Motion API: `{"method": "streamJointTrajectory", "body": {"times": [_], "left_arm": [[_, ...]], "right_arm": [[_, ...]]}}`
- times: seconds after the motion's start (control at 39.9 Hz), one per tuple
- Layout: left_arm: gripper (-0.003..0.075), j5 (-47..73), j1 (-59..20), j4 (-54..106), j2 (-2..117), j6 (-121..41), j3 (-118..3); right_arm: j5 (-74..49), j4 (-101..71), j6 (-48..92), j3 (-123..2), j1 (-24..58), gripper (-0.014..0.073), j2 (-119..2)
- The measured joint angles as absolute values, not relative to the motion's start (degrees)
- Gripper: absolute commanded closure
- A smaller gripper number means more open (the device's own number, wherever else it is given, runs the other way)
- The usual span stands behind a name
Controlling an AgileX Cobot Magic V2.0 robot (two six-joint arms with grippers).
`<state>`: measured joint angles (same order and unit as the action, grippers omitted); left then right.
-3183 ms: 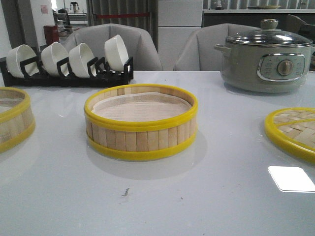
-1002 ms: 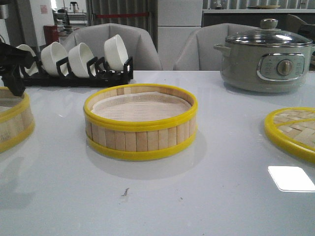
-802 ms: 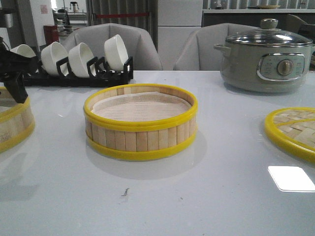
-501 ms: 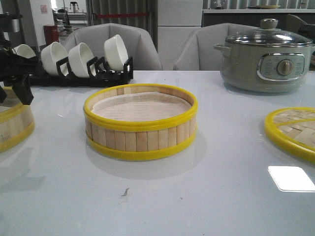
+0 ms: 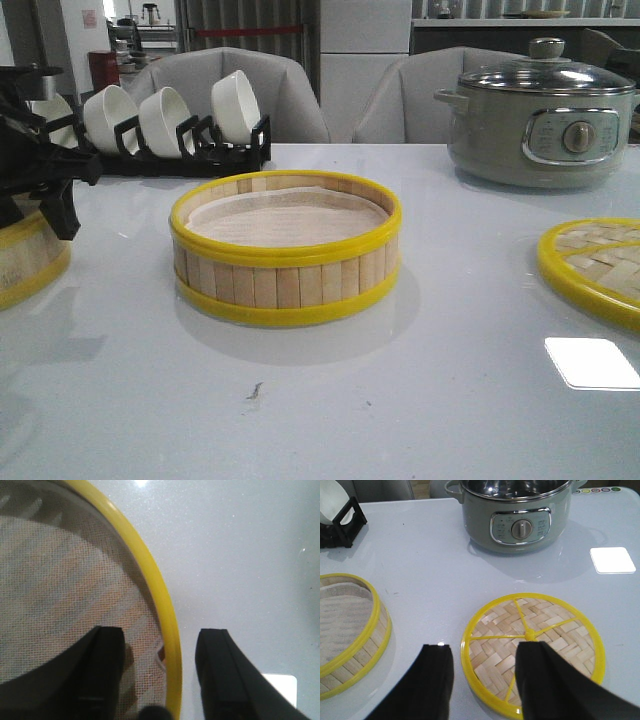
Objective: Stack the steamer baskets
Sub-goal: 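Grasp the rim of the nearby bamboo steamer basket with the left gripper, then lift the basket and carry it over the middle steamer basket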
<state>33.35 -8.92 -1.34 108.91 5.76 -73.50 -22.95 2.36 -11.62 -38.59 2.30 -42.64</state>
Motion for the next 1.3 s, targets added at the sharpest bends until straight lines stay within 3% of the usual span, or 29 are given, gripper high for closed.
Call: {"method": "streamJointTrajectory", "body": {"times": [0.05, 0.1, 0.15, 0.4, 0.68, 0.88, 1.3], "left_arm": [[0.0587, 33.5, -8.9, -1.3, 109.0, 5.8, -73.5], [0.0647, 33.5, -8.9, -1.3, 109.2, 5.8, -73.5], [0.0617, 33.5, -8.9, -0.8, 109.3, 5.8, -73.5], [0.0634, 36.5, -8.9, -0.6, 109.6, 5.8, -75.6], [0.0634, 45.2, -11.1, 0.7, 109.7, 5.9, -87.2], [0.0634, 49.3, -19.3, 0.7, 109.7, 5.9, -96.1], [0.0634, 48.1, -38.2, 1.4, 113.4, 5.8, -97.9]], "right_arm": [[-22.9, 2.4, -11.6, -38.6, 2.3, 0.0178, -42.6], [-22.9, 2.4, -11.6, -38.6, 2.3, 0.0178, -42.6], [-22.9, 2.4, -11.6, -38.6, 2.3, 0.0178, -42.6], [-22.9, 2.4, -11.6, -38.6, 2.3, 0.0178, -42.6], [-22.9, 2.4, -11.6, -38.6, 2.3, 0.0178, -42.6], [-22.9, 2.4, -11.6, -38.6, 2.3, 0.0178, -42.6], [-22.9, 2.4, -11.6, -38.6, 2.3, 0.0178, -42.6]]}}
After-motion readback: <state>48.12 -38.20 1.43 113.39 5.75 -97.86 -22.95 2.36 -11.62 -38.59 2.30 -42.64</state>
